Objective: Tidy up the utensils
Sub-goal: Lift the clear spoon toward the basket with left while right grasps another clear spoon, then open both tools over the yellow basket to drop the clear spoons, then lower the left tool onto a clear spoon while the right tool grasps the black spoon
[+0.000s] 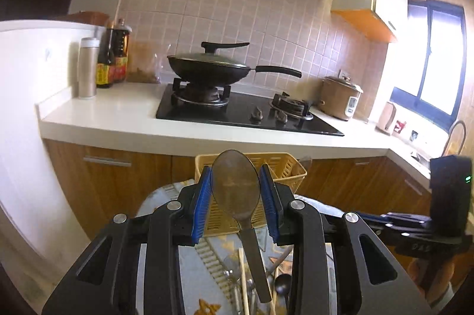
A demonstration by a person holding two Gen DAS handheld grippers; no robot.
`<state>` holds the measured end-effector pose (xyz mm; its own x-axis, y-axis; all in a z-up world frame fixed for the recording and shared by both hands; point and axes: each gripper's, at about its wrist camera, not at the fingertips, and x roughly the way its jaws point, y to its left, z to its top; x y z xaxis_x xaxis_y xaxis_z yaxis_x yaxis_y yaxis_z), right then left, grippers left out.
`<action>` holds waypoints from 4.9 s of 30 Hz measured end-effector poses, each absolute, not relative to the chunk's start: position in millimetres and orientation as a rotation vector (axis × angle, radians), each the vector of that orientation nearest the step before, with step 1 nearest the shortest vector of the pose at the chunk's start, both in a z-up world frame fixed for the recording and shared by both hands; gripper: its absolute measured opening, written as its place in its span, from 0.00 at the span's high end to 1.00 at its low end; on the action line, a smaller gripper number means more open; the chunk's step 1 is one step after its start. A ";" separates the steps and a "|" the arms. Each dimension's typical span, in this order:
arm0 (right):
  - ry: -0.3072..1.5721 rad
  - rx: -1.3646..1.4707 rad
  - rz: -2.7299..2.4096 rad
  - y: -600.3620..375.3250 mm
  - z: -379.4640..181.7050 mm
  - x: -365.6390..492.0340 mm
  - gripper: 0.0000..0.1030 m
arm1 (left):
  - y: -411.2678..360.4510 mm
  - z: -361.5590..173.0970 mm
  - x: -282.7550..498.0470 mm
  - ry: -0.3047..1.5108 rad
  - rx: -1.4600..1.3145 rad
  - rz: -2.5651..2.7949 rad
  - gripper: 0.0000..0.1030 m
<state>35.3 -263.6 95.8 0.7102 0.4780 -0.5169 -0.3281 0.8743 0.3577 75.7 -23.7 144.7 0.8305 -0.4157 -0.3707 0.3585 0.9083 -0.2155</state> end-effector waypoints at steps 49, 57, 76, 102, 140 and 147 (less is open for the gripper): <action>0.871 0.494 0.144 -291.9 11.3 84.4 0.95 | -24.2 135.2 74.5 0.370 -0.049 -0.443 0.70; 0.464 0.404 0.306 -279.9 123.3 70.9 0.95 | -36.4 189.1 89.7 0.231 -0.088 -0.408 0.70; 0.283 0.380 0.321 -250.2 124.9 217.7 0.95 | -93.7 158.3 182.7 0.124 -0.076 -0.151 0.70; 0.539 0.393 0.239 -282.9 143.5 100.0 0.44 | -36.0 181.8 81.8 0.318 -0.067 -0.172 0.50; 1.378 0.381 0.075 -278.1 -39.6 36.6 0.46 | -82.9 -30.1 142.6 1.109 0.285 -0.425 0.55; 1.325 0.160 0.071 -243.0 -37.9 55.3 0.60 | -71.4 -27.6 145.6 1.078 0.218 -0.344 0.90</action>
